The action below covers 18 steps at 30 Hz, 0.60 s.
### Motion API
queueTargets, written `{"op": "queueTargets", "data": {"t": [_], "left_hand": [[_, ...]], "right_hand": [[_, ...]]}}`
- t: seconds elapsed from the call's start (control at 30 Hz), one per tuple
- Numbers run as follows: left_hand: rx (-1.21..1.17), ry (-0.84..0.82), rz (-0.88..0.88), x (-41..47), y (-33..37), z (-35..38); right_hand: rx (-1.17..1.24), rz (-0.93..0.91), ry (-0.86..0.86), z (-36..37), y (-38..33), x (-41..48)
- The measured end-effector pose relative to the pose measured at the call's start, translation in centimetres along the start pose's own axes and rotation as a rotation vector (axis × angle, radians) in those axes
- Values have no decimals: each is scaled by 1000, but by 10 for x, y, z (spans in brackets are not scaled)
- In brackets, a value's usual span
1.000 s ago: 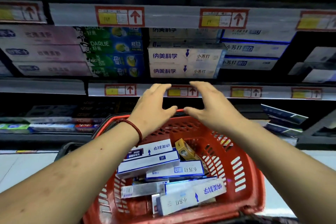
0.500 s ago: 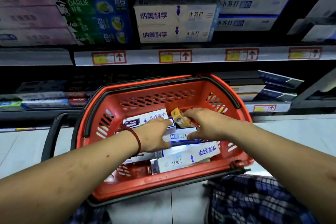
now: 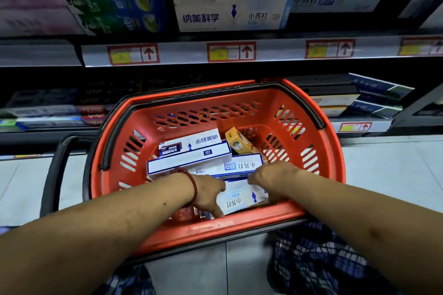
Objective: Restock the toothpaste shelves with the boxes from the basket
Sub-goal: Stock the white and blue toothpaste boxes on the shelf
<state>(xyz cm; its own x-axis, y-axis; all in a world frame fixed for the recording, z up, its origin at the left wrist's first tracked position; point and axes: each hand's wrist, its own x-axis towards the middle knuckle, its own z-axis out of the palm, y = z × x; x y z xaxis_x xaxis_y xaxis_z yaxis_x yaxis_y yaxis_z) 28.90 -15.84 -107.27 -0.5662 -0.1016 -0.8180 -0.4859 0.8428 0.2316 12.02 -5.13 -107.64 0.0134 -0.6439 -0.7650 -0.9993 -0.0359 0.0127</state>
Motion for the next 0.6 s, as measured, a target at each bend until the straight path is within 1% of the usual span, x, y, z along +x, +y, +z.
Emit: {"op": "queueTargets", "data": {"t": [0.13, 0.23, 0.27, 0.33, 0.43, 0.53, 0.6], "left_hand": [[-91, -21, -17, 3, -7, -2], [-176, -26, -45, 4, -11, -5], [-239, -21, -53, 5, -14, -5], [-413, 18, -71, 6, -25, -7], [-669, 153, -96, 2, -49, -16], [-916, 146, -46, -18, -64, -38], [-1000, 165, 6, -36, -68, -55]], "right_hand": [[-60, -2, -1, 1, -1, 10], [-6, 12, 46, -3, 1, 9], [53, 23, 70, -4, 4, 8], [248, 50, 100, -7, 14, 6], [521, 77, 132, -16, 24, 1], [816, 56, 221, -32, 27, -6], [981, 36, 280, -43, 29, -15]]}}
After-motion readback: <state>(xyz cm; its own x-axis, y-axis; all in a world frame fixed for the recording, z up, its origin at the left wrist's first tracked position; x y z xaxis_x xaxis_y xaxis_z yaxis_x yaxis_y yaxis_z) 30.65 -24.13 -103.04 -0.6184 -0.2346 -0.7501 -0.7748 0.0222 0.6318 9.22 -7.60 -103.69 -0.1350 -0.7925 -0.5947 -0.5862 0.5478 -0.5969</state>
